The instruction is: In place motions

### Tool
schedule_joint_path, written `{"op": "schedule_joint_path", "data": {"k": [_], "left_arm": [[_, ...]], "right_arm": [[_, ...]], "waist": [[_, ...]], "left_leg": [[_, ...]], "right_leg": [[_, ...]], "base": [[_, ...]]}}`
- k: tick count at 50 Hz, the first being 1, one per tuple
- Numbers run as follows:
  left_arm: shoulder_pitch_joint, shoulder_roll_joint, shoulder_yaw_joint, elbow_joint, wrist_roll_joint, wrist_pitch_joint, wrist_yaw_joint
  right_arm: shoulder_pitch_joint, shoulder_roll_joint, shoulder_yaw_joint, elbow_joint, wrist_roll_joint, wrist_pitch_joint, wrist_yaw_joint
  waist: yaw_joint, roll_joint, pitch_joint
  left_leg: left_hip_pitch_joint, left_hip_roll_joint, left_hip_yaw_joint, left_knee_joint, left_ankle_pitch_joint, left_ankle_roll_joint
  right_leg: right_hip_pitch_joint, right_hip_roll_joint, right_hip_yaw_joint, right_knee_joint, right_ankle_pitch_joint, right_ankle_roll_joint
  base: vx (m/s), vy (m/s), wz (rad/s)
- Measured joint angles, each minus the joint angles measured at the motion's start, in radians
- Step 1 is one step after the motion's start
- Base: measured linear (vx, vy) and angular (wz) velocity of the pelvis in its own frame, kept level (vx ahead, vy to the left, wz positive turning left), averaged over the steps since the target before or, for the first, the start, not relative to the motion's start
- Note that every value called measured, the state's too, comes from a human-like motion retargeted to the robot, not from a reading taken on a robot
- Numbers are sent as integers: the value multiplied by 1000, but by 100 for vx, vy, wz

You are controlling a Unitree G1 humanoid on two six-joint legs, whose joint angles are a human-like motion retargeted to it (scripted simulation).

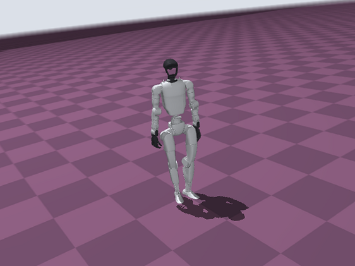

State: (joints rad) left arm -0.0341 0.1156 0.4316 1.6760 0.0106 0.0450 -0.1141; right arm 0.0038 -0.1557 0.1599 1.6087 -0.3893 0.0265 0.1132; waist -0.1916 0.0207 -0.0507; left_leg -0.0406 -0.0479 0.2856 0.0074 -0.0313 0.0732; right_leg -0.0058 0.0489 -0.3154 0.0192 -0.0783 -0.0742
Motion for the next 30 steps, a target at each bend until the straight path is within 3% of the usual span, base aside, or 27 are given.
{"op": "schedule_joint_path", "data": {"k": [5,12,20,25,30], "left_arm": [[-176,3,-9,-140,-18,3,-91],[-318,19,-87,-291,-27,-23,-86],[-290,6,-139,-299,67,-41,-87],[-180,-27,-116,-192,110,-40,-82],[-14,-30,-52,-22,132,-34,-5]], "right_arm": [[128,-38,-85,89,-21,54,22],[206,-76,-173,91,7,176,79],[120,-40,-147,61,73,137,23],[17,-4,-64,-6,91,93,-12],[-122,28,23,-94,18,92,45]], "waist": [[-7,-8,0],[-16,-4,4],[-6,14,7],[16,22,3],[21,24,-3]], "left_leg": [[-2,-3,5,-3,1,3],[1,-3,15,-3,-3,4],[2,-6,12,-2,-5,7],[5,-13,4,-2,-3,9],[6,-16,-5,0,-5,10]], "right_leg": [[-3,-3,-2,-1,4,0],[-8,-3,9,4,8,-1],[-6,-5,5,7,5,-1],[-2,-9,-1,8,-1,-2],[-2,-10,3,11,-7,0]], "base": [[0,0,0],[-1,1,-14],[-1,3,6],[0,5,21],[1,1,4]]}}
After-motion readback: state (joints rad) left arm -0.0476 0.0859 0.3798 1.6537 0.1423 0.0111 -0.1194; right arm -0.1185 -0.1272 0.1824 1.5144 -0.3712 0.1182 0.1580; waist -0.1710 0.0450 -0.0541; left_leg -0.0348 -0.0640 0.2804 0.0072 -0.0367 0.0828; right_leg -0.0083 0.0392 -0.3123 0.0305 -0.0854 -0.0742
